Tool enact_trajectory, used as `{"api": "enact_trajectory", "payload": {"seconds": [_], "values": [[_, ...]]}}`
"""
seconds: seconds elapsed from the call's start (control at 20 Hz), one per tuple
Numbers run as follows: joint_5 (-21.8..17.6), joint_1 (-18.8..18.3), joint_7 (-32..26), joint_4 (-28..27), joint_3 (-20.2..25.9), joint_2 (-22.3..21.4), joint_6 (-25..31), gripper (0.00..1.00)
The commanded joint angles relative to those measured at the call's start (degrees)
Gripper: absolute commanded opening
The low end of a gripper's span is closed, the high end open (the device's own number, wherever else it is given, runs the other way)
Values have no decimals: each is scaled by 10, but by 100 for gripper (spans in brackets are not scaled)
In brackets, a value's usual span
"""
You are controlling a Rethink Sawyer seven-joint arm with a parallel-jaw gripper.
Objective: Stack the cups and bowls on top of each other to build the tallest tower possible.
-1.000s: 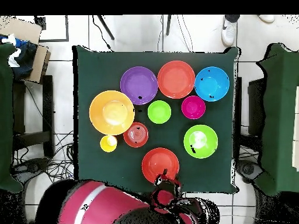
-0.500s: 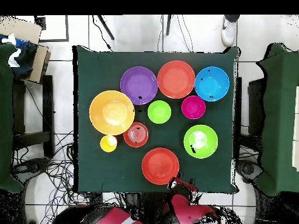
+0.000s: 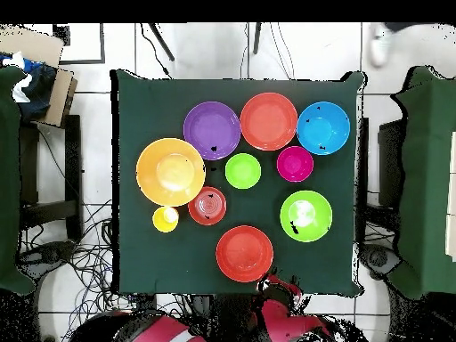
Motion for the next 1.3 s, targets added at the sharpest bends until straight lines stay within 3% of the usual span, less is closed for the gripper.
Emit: {"api": "enact_trajectory", "payload": {"seconds": [0.05,0.35,0.6,0.9,1.3], "values": [[25,27,48,10,78,10,22,100],[31,28,59,17,97,-2,32,100],[49,36,58,5,88,32,1,100],[99,53,53,-17,68,98,-64,100],[128,55,51,-16,65,125,-99,100]]}}
